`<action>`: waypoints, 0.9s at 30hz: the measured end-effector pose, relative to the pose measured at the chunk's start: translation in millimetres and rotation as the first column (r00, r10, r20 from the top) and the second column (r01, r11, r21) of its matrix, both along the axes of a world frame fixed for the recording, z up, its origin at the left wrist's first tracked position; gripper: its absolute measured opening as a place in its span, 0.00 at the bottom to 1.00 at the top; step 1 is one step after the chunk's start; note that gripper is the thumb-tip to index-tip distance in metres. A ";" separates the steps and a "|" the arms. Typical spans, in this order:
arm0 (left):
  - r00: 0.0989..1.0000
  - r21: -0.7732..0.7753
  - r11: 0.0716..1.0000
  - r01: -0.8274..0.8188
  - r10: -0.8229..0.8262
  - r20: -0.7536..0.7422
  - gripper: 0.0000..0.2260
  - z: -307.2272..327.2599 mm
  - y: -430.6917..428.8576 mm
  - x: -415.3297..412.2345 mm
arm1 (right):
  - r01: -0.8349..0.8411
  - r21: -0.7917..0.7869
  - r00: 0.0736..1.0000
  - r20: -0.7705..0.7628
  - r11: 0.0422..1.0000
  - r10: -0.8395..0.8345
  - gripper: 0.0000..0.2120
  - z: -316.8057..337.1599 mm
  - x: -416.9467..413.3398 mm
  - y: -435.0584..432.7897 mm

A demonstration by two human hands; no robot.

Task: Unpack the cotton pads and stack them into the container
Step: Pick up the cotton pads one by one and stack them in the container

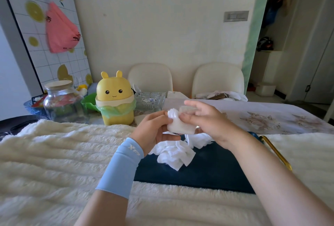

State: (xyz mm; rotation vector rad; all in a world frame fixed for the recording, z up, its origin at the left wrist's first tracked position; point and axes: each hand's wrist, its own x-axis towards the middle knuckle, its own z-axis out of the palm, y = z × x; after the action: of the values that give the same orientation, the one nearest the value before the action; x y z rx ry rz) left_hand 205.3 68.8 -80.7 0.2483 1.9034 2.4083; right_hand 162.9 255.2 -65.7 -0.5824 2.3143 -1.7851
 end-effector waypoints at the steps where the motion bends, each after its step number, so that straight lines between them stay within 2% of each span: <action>1: 1.000 -0.002 1.000 0.000 0.000 0.002 0.11 -0.3 0.1 -0.4 | -0.058 -0.040 0.996 0.063 0.998 0.060 0.31 0.7 0.0 3.2; 3: 1.000 -0.017 1.000 -0.015 0.015 0.004 0.11 0.9 1.0 -0.2 | -0.137 -0.088 0.981 0.124 0.987 0.148 0.28 2.8 0.7 8.3; 6: 0.999 -0.005 0.999 -0.037 0.037 0.009 0.10 2.1 2.9 -0.3 | -0.166 -0.097 0.977 0.115 0.981 0.177 0.22 4.4 2.8 6.7; 11: 1.000 -0.007 1.000 0.011 -0.011 0.002 0.18 -0.9 5.0 0.1 | -0.067 -0.205 0.984 0.147 0.976 0.098 0.14 2.9 4.1 -2.1; 14: 0.998 0.098 0.995 -0.038 0.033 0.053 0.17 -5.0 9.8 -4.6 | -0.014 -0.153 0.993 0.116 0.988 0.032 0.11 3.2 5.7 -4.2; 17: 0.995 0.221 0.973 -0.063 0.044 0.089 0.12 -5.0 12.4 -7.0 | -0.025 -0.083 0.992 0.121 0.996 0.035 0.12 4.0 4.7 0.5; 20: 0.989 0.113 0.985 -0.128 0.119 0.087 0.11 -4.9 11.8 -6.8 | 0.031 -0.038 0.998 0.052 0.999 -0.029 0.11 3.1 2.6 2.2; 22: 0.987 0.026 0.989 -0.149 0.147 0.063 0.10 -5.5 10.1 -6.6 | 0.087 -0.062 0.996 -0.012 0.994 -0.087 0.08 1.5 1.1 -0.2; 27: 0.994 -0.034 0.994 -0.102 0.103 0.022 0.10 -2.5 5.8 -3.0 | 0.163 -0.072 0.986 -0.021 0.984 -0.164 0.05 -1.8 2.4 -8.0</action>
State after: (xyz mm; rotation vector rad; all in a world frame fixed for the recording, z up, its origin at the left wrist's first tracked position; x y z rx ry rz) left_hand 202.2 74.6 -83.2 0.1228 1.9905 2.4297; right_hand 165.4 247.2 -67.5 -0.4400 2.3883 -1.9486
